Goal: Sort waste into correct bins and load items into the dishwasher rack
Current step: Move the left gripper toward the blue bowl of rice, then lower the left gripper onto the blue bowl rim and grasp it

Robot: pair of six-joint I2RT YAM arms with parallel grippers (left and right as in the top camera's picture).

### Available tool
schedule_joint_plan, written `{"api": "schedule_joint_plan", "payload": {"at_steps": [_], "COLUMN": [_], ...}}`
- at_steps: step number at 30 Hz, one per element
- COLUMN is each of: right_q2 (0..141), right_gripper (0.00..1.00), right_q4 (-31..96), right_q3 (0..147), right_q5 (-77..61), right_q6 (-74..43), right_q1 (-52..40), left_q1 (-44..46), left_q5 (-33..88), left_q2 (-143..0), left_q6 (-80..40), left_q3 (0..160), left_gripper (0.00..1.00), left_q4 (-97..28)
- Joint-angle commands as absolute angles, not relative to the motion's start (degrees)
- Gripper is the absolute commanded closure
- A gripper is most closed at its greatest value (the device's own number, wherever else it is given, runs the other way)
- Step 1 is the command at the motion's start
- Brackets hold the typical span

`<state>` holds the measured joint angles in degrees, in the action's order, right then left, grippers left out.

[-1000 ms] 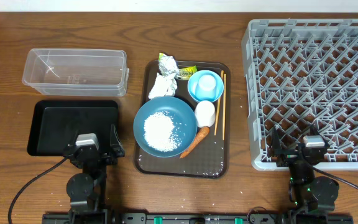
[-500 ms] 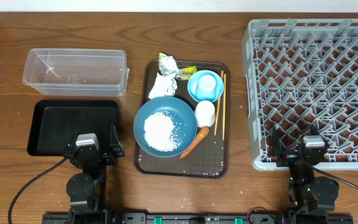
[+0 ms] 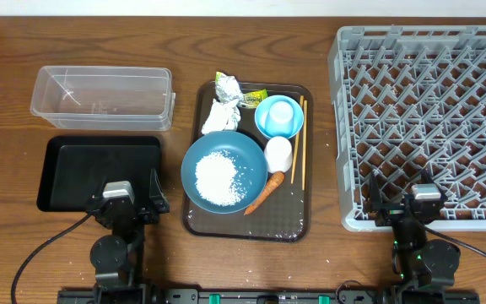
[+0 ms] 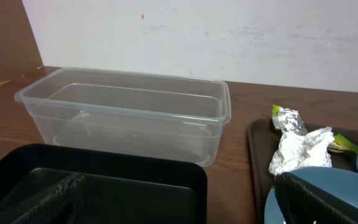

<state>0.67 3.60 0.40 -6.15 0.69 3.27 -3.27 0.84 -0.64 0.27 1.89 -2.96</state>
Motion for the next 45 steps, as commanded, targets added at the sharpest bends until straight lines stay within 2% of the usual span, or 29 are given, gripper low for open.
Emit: {"api": "schedule_joint_plan", "payload": {"at_steps": [1, 15, 24, 27, 36, 40, 45], "right_q2": [0.3, 0.3, 0.3, 0.3, 0.3, 0.3, 0.3], "right_gripper": [0.01, 0.01, 0.01, 0.01, 0.01, 0.01, 0.01], "right_q4": [3.9, 3.9, 3.9, 3.9, 3.9, 3.9, 3.9], "right_q3": [0.3, 0.3, 0.3, 0.3, 0.3, 0.3, 0.3], "right_q5": [-5.9, -5.8, -5.9, -5.9, -5.9, -5.9, -5.9], "right_q6": [1.1, 1.1, 1.1, 1.1, 1.1, 1.1, 1.1], "right_q1": [3.4, 3.4, 3.4, 3.4, 3.4, 3.4, 3.4], "left_q1": [-3.1, -3.1, -3.1, -3.1, -3.1, -3.1, -3.1], "left_q5": [-0.7, 0.3, 27.3, 28.3, 37.3, 42.2, 43.9], "left_q2": [-0.6, -0.6, -0.6, -0.7, -3.6, -10.3, -25.0], "left_q6": [1.1, -0.9, -44.8, -48.9, -48.5, -42.7, -28.2], "left_q3": [0.2, 0.2, 0.3, 0.3, 4.1, 10.4, 25.9], "left_gripper": [0.02, 0.02, 0.02, 0.02, 0.02, 0.02, 0.02], "left_q4": [-4.1, -4.1, -2.0, -1.8, -0.8, -2.2, -18.0]}}
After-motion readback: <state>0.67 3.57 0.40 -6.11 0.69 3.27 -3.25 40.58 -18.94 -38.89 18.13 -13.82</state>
